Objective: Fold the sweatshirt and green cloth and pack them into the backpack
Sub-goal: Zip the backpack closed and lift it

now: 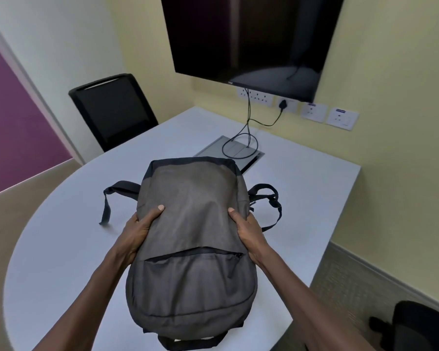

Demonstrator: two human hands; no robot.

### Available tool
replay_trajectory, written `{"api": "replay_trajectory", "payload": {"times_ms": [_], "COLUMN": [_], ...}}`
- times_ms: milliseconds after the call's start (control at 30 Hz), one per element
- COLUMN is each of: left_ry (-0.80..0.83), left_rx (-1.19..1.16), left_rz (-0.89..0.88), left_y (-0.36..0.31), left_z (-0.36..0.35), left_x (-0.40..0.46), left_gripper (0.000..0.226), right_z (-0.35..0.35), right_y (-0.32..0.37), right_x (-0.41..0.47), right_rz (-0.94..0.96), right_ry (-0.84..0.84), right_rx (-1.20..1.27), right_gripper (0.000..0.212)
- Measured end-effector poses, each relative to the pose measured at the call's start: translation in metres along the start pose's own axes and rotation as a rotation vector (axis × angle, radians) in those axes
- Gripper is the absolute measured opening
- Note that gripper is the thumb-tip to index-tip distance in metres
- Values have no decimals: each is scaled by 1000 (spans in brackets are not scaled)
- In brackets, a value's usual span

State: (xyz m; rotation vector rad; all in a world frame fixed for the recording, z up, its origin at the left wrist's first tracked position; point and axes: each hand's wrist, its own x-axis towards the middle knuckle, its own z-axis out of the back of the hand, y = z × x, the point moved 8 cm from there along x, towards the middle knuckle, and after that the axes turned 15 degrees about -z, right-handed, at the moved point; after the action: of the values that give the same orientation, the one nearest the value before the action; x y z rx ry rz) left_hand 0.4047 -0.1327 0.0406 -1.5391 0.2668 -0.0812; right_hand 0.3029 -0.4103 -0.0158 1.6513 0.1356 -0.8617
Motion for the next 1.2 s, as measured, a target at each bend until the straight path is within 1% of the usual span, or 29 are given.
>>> {"api": "replay_trajectory", "payload": {"times_ms": [100, 167, 333, 567, 700, 800, 867, 933, 1000, 1100, 1133, 1200], "left_ry": [47, 91, 181, 305, 363, 401, 432, 449, 477, 501, 505, 529], "left_rx": [22, 42, 71, 140, 154, 176, 184, 188, 181, 184, 194, 226], "left_rz": [-8, -13, -20, -42, -19, 7, 11, 16, 27, 37, 40, 50], "left_y": [-6, -9, -14, -27, -25, -21, -18, -15, -11, -1, 2, 9], "left_z": [-20, -36, -81, -165, -226, -277, -312, -347, -382, -429, -443, -468], "left_x": [5, 9, 20, 46, 70, 94, 110, 127, 142, 169, 179, 199], "left_gripper": [74, 79, 87, 88, 95, 105, 107, 105, 97, 88, 90, 97], "right_z": [19, 34, 76, 144, 193, 234, 261, 289, 315, 349, 359, 378], "right_y": [-1, -2, 3, 16, 26, 31, 33, 38, 42, 50, 52, 55], "right_x": [-8, -12, -18, -4, 17, 42, 61, 80, 100, 127, 135, 154], "right_rz": [21, 30, 51, 58, 35, 7, -14, -31, -51, -69, -76, -85], "right_ry": [-32, -56, -107, -180, -205, -232, -252, -282, -307, -340, -348, -355], "right_rx": [44, 75, 127, 159, 202, 240, 256, 263, 273, 290, 300, 325], "right_gripper": [89, 86, 83, 80, 73, 76, 80, 83, 87, 79, 78, 86]}}
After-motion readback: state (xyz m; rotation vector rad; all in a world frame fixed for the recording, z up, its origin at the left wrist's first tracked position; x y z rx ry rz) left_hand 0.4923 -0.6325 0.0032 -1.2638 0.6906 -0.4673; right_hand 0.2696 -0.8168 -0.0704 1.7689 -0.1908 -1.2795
